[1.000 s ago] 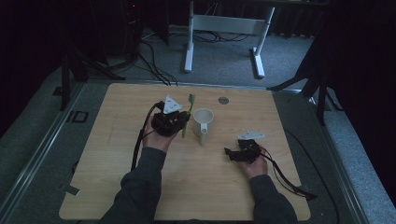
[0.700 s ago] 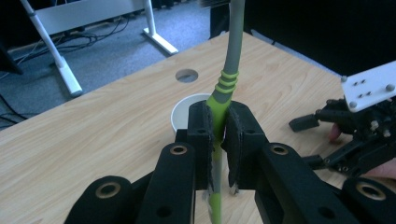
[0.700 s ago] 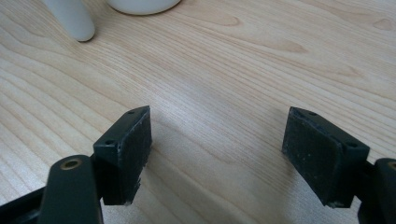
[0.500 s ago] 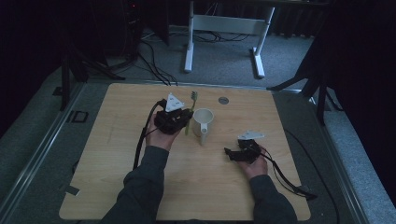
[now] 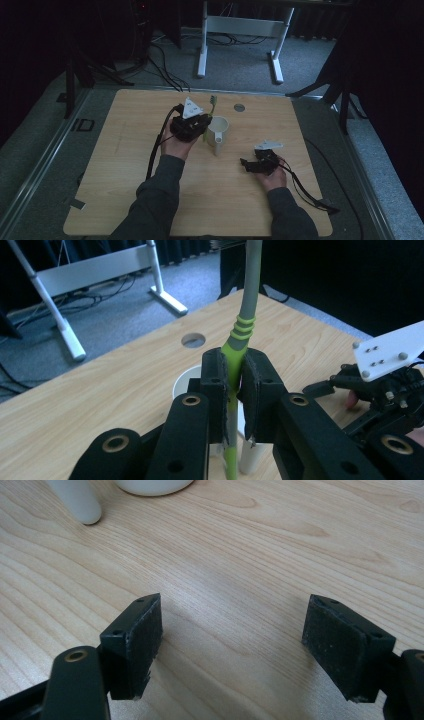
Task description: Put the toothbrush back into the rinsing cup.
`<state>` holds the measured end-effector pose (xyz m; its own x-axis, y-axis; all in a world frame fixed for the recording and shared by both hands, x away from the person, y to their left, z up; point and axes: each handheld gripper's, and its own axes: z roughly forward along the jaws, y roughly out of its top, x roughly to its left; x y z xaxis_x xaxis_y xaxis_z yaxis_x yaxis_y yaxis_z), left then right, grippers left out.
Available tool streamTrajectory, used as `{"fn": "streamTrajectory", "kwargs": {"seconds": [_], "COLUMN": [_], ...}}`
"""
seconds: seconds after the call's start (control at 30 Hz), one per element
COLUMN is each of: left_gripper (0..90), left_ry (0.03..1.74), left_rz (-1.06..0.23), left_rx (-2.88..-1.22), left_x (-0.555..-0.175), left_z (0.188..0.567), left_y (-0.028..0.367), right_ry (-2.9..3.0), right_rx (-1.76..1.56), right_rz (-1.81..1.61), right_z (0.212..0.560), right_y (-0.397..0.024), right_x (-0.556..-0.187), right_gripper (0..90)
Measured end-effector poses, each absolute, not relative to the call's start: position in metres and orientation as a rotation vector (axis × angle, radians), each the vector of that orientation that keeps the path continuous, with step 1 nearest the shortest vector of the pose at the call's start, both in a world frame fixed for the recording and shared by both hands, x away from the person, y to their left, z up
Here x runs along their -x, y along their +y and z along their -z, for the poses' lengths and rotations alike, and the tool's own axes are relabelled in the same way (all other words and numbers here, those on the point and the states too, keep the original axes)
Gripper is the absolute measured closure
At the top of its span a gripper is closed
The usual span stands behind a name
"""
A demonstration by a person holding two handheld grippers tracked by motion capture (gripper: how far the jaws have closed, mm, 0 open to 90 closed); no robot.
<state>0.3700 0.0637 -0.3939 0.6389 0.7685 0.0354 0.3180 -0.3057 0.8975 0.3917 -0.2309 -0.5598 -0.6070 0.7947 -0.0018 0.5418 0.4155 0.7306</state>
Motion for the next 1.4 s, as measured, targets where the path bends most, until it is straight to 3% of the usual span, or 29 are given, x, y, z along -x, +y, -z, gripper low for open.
{"fn": "streamTrajectory", "kwargs": {"seconds": [1.4], "left_gripper": [81.0], "left_ry": [0.799], "left_rz": [-0.547], "left_rx": [-1.841], "left_x": [-0.373], "left_z": [0.397], "left_y": [0.035], "right_ry": [2.328], "right_rx": [-1.151], "right_rz": [-1.008], "right_z": [0.56], "right_y": [-0.231], "right_x": [-0.392], "right_gripper": [23.5]}}
